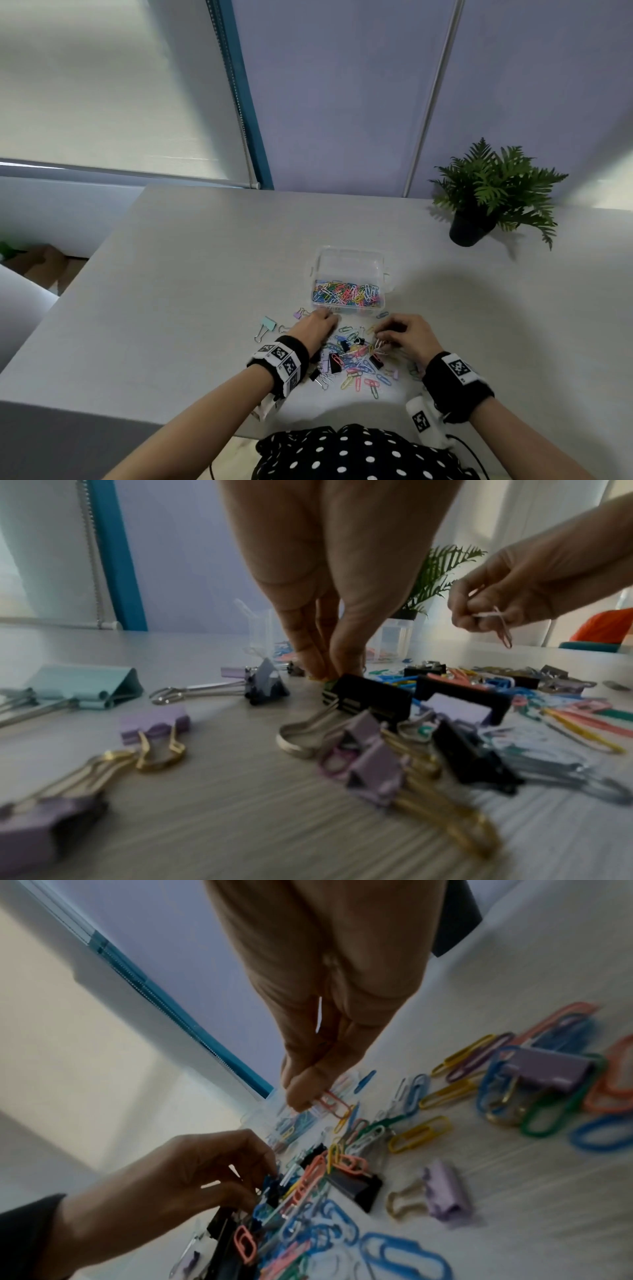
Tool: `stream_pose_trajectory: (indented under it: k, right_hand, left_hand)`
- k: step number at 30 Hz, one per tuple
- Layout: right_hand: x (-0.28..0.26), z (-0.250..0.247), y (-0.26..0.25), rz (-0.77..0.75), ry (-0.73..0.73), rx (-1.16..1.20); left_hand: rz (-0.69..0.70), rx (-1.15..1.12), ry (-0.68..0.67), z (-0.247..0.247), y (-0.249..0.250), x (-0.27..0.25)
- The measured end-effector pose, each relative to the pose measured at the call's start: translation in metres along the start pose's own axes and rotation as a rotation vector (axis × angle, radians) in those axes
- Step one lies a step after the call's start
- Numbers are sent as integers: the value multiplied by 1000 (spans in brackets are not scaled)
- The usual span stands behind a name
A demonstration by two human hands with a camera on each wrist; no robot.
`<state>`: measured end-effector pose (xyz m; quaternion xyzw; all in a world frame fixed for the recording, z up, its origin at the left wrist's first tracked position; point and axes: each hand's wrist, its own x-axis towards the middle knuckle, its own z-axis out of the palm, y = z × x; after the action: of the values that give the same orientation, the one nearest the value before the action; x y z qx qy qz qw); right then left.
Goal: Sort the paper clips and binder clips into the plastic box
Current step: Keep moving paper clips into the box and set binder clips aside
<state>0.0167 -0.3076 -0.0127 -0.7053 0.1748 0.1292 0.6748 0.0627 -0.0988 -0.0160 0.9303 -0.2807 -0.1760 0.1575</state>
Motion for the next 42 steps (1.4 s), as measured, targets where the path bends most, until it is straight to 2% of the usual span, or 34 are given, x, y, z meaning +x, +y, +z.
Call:
stream_pose_trajectory:
  k: [9, 15, 19, 21, 23, 26, 28, 30, 34, 36, 39, 42]
  right_hand:
    - [1, 2, -12, -42, 3, 18]
    - [-4, -2, -3, -42, 25, -16]
    - [0, -7, -6, -39, 6, 40]
    - [3, -9, -12, -33, 3, 84]
    - [9, -12, -21, -29, 13, 146]
    - [29, -12, -37, -48, 56, 244]
    - [45, -10, -47, -62, 83, 255]
    - [58, -7, -53, -68, 90, 154]
    - [65, 1, -66, -111, 1, -342]
    - [59, 1, -72, -174, -20, -550]
    - [44, -5, -74, -240, 12, -616]
    - [22, -9, -64, -282, -96, -652]
  left_hand:
    - [-25, 23, -32, -4, -1, 5]
    - [-89, -111, -20, -18, -3, 11]
    - [-167, -306, -3, -25, -7, 10]
    - [-200, -497, -35, -30, -8, 12]
    - [-192, -720, -47, -40, -4, 15]
    - [-155, -835, 10, -57, 3, 31]
    - [-158, -828, 44, -66, 8, 45]
    - [-155, -735, 65, -73, 13, 58]
    - [-86, -333, -7, -77, 16, 70]
    - [-40, -248, -31, -78, 14, 69]
    - [8, -191, 23, -80, 7, 58]
    - [18, -210, -7, -69, -1, 38]
